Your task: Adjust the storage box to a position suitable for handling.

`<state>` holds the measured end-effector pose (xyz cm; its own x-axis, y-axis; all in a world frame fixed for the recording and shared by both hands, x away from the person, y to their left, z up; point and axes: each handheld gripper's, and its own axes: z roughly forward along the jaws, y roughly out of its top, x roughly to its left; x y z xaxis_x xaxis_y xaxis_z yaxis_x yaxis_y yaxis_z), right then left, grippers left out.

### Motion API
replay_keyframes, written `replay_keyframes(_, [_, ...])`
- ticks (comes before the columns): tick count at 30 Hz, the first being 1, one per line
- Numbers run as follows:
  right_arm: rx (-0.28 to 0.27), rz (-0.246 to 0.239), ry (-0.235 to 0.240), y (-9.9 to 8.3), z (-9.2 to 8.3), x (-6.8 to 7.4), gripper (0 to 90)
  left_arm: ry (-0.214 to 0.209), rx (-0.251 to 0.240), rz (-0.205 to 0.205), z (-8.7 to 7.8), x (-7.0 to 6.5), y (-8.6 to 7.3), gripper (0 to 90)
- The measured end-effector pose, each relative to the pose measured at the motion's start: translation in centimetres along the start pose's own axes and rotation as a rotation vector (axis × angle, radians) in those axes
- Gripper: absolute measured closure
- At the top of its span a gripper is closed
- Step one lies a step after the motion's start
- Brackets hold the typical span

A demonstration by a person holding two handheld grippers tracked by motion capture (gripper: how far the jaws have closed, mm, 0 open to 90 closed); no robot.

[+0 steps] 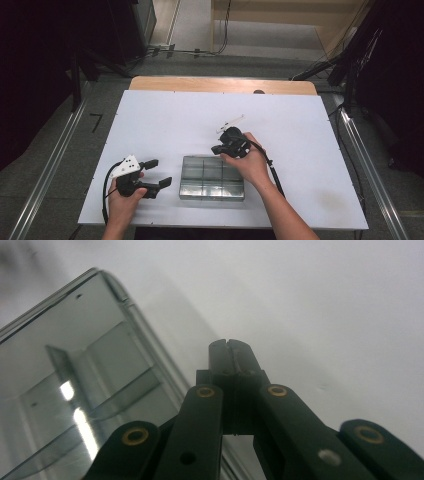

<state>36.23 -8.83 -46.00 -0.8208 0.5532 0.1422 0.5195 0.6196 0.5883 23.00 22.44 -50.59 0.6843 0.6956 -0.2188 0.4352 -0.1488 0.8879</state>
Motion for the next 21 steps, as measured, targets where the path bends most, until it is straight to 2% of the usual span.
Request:
replay_keyframes(2, [-0.057,0.012,-0.012,-0.5,-0.7,-0.2,87.4,-0.018,-0.004,-0.030,0.0,0.0,0.0,35.2])
replay_keyframes(3, [-0.088,0.021,-0.013,-0.8,-1.1,-0.2,79.5,-0.018,-0.004,-0.030,0.0,0.0,0.0,43.0])
replay_keyframes(4, [-0.113,0.033,-0.015,-1.1,-1.5,-0.3,72.3,-0.041,-0.004,-0.042,0.0,0.1,0.0,50.3])
replay_keyframes(6, [-0.157,0.037,-0.011,-1.7,-2.3,-0.4,63.0,-0.040,0.007,-0.047,0.1,0.1,-0.1,62.7])
replay_keyframes(9, [-0.208,0.029,-0.044,-2.7,-3.4,-0.3,49.9,-0.060,0.020,-0.037,0.3,-0.1,-0.1,77.2])
replay_keyframes(11, [-0.237,0.035,-0.018,-3.4,-4.1,-0.3,42.6,-0.070,0.029,-0.030,0.4,-0.1,-0.2,86.8])
replay_keyframes(12, [-0.239,0.037,-0.016,-3.7,-4.3,-0.3,34.9,-0.082,0.052,-0.020,0.7,-0.4,-0.1,89.0])
replay_keyframes(13, [-0.240,0.036,-0.018,-4.0,-4.5,-0.2,29.7,-0.082,0.052,-0.020,0.7,-0.4,-0.1,89.2])
replay_keyframes(17, [-0.276,0.055,-0.009,-5.6,-5.6,0.0,13.6,-0.106,0.088,-0.019,1.3,-0.9,-0.1,89.4])
replay_keyframes(18, [-0.283,0.042,-0.002,-6.0,-5.8,0.1,7.8,-0.109,0.093,-0.022,1.4,-1.0,-0.1,89.4])
replay_keyframes(19, [-0.283,0.042,-0.002,-6.0,-5.8,0.1,7.8,-0.109,0.099,-0.022,1.5,-1.1,-0.1,89.4])
replay_keyframes(21, [-0.323,0.042,-0.011,-7.4,-6.7,0.3,3.9,-0.111,0.108,-0.021,1.7,-1.2,-0.1,89.5])
